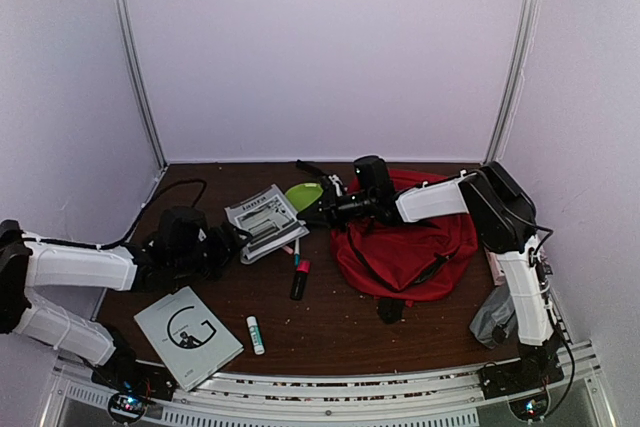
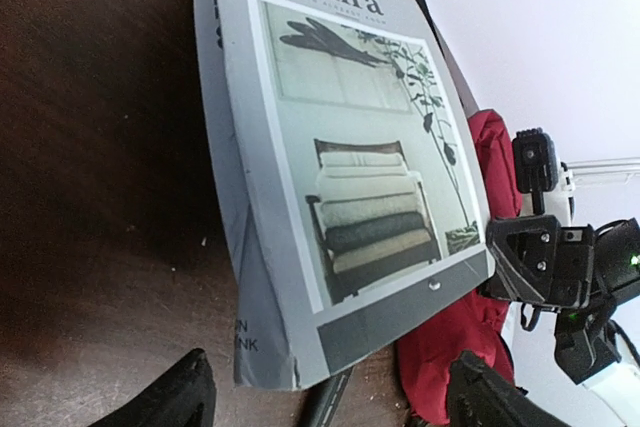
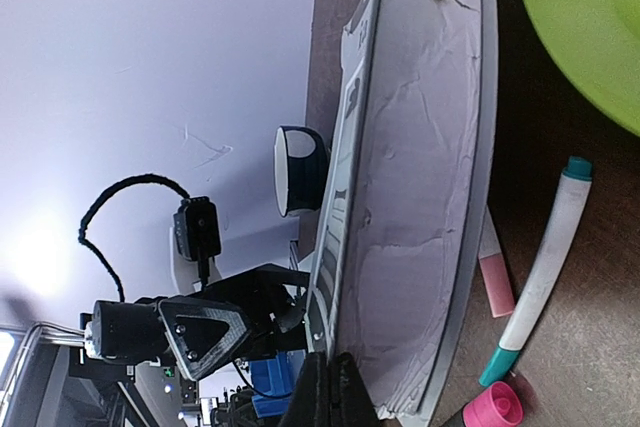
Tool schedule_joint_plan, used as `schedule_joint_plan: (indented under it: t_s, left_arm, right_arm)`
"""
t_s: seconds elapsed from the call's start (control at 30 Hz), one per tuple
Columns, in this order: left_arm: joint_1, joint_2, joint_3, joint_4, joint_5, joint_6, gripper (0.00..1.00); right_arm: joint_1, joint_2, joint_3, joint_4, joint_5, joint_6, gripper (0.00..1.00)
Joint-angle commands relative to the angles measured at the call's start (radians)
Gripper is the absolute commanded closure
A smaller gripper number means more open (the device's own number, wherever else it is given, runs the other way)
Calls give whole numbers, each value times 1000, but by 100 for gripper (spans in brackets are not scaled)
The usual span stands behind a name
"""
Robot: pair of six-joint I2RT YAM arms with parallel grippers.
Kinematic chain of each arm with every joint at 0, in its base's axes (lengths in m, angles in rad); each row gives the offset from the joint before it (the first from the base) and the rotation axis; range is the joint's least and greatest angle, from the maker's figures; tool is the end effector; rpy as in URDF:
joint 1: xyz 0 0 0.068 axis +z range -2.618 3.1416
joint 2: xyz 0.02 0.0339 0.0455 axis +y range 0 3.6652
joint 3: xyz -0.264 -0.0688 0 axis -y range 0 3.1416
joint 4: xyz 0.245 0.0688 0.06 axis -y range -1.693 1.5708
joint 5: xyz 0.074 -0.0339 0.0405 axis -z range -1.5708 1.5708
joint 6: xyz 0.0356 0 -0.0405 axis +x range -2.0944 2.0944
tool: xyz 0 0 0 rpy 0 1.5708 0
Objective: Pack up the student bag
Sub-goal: Pass from the right arm to the left
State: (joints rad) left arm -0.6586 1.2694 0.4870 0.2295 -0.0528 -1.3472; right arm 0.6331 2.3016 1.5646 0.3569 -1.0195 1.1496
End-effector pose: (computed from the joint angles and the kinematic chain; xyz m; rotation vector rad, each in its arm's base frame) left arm 0.1996 -0.1521 0.1779 -0.8219 2.1900 -1.0670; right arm 0.3884 0.3226 0.1555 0.2503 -2.4044 -1.9854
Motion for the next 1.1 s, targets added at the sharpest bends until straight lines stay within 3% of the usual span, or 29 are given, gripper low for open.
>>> schedule_joint_plan:
  t_s: [0.0, 0.27, 0.4, 0.63, 0.8, 1.07]
  left_arm:
    - [-8, 79, -30, 236, 3, -103, 17]
    - [-9, 191, -49, 403, 9, -168, 20]
    - [-9, 275, -90, 626, 8, -221, 23]
    - [-9, 481, -106, 1015, 44, -305, 42]
    - [-9, 456, -100, 1021, 48, -266, 51]
    - [-9, 326, -85, 893, 101, -120, 62]
  right_arm:
    - [4, -48, -23, 115, -31, 52, 100]
    - [6, -53, -36, 106, -29, 40, 100]
    - [11, -51, -44, 52, -22, -7, 100]
    - [33, -46, -39, -35, -11, -88, 100]
    - [43, -53, -26, -103, 13, -146, 100]
    - [41, -127, -16, -245, 51, -340, 99]
